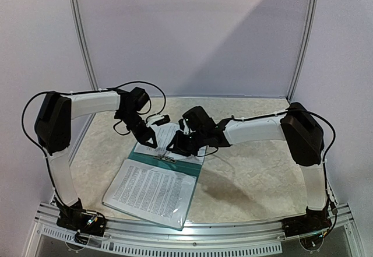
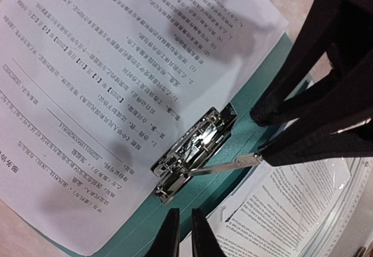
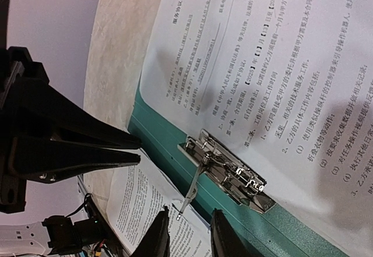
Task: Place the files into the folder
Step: Clamp the file in the folder with some files.
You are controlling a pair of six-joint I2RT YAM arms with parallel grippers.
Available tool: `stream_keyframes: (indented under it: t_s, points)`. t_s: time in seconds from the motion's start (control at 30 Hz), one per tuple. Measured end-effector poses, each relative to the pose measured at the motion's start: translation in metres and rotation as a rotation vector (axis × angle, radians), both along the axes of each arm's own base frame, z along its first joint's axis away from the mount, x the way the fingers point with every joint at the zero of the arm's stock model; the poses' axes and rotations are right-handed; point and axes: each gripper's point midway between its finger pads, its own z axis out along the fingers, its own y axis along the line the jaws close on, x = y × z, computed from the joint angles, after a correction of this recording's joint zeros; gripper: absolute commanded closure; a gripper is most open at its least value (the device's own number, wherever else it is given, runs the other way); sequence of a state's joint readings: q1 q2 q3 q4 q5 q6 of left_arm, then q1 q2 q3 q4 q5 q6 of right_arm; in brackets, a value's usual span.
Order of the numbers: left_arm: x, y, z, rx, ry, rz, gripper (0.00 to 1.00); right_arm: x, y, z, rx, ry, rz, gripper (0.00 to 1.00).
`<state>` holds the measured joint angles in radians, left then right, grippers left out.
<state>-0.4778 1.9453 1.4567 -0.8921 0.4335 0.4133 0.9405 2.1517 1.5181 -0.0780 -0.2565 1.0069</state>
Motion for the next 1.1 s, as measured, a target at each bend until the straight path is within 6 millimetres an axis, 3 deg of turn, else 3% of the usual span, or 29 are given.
stream_keyframes:
  t_s: [0.33,0.63,1.1]
  points:
    - [0.001,-0.003,-0.009,0.004,0.01,0.001,0.91,0.005,0.01,0.016,0.031,-0.018,0.008,0.84]
    - [0.001,-0.003,-0.01,0.006,0.013,0.0,0.91,0.0,0.006,-0.001,-0.014,0.02,0.014,0.88]
    - [0.0,-0.004,-0.012,0.011,0.016,-0.003,0.91,-0.002,0.007,-0.002,-0.012,0.029,0.022,0.88]
